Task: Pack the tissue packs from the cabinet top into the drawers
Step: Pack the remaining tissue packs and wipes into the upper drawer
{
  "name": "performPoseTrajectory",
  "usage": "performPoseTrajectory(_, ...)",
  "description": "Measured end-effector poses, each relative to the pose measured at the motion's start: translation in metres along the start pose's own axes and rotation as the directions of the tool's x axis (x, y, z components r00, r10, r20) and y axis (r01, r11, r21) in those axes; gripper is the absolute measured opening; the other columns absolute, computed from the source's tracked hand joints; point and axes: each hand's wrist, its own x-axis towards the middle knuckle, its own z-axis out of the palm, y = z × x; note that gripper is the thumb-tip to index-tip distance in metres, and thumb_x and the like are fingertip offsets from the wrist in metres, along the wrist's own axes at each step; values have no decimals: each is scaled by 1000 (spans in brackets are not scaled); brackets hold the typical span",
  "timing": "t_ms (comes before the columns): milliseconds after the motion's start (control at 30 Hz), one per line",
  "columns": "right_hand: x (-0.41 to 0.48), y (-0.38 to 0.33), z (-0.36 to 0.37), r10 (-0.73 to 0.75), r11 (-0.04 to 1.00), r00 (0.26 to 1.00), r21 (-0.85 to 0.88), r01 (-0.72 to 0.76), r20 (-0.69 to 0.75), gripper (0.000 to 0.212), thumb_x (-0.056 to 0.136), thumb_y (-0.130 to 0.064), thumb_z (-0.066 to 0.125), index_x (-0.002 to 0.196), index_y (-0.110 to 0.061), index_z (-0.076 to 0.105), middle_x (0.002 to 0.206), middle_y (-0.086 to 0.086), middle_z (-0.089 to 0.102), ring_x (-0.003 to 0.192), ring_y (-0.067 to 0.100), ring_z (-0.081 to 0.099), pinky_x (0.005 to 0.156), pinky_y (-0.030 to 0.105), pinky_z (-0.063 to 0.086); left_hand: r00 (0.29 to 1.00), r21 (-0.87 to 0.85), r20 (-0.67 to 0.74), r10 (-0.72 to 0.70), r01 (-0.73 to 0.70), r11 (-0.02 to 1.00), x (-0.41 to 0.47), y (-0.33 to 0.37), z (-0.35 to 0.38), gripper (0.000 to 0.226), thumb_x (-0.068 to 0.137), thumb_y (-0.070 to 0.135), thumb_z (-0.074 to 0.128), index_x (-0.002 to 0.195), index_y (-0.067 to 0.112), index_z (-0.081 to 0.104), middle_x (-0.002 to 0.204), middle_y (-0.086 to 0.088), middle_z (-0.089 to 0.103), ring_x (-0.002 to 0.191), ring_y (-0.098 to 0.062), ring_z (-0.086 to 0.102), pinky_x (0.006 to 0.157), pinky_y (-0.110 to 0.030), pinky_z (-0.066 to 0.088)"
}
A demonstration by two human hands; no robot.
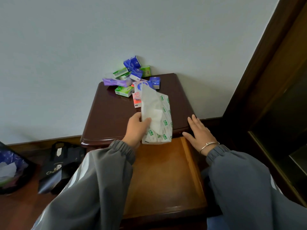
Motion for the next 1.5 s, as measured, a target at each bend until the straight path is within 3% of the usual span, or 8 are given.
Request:
performPoseTrajectory(233,6,-11,-17,90,994,996,-66,-89,21,60,96,-50,33,148,-22,23,158,-2,14,144,18,19,116,47,9,985,-124,-134,-113,97,988,5,-8,-120,26,93,8,57,118,3,57,111,-16,69,95,-33,70,80,-49,58)
performPoseTrajectory(467,59,-74,-32,59,978,985,209,-24,-161,30,89,-39,55,102,-16,69,107,7,69,103,28,61,88,32,46,971,-135,-131,-200,183,974,26,-31,-149,27,92,3,57,119,3,55,108,-17,69,90,-30,71,73,-43,59)
performPoseTrajectory(667,143,-132,-28,173,928,948,367,-65,-269,36,82,-41,62,104,-12,63,105,9,68,100,29,62,79,29,44,975,-15,-176,-133,132,991,35,-49,-145,7,90,13,64,95,16,61,99,-9,72,87,-27,72,81,-51,58)
performPoseTrajectory(867,189,-158,-22,365,893,926,315,-320,-94,74,67,-46,76,125,-7,51,128,14,56,115,31,56,96,39,47,981,13,-164,-105,108,994,38,-57,-150,8,89,20,66,92,23,59,99,-5,73,86,-23,73,79,-48,60)
performPoseTrajectory(1033,193,-166,-22,388,841,920,431,-328,-58,54,66,-30,83,109,-6,61,116,13,64,105,29,62,93,40,50,982,45,-171,-77,86,995,40,-59,-151,10,90,21,65,88,28,57,96,0,74,81,-15,74,74,-42,62)
performPoseTrajectory(1267,185,-180,-21,436,877,885,296,-379,-161,32,78,-13,72,105,-2,61,114,15,64,103,30,63,70,29,44,980,-45,-175,-91,84,995,35,-57,-148,11,90,18,64,92,27,58,101,-1,74,82,-16,74,73,-42,62)
performPoseTrajectory(1400,188,-173,-18,458,822,879,440,-362,-132,42,87,-8,59,126,0,45,129,17,53,115,32,55,87,35,46,976,-60,-198,-92,82,995,33,-57,-147,9,90,18,64,94,24,60,103,-2,73,87,-19,73,77,-45,61)
performPoseTrajectory(1500,189,-172,-18,478,762,871,546,-348,-112,29,89,-9,59,117,0,56,121,14,60,108,26,60,82,30,47,973,-39,-211,-94,88,995,33,-57,-148,11,89,19,65,99,22,60,104,-1,72,89,-19,72,78,-45,60)
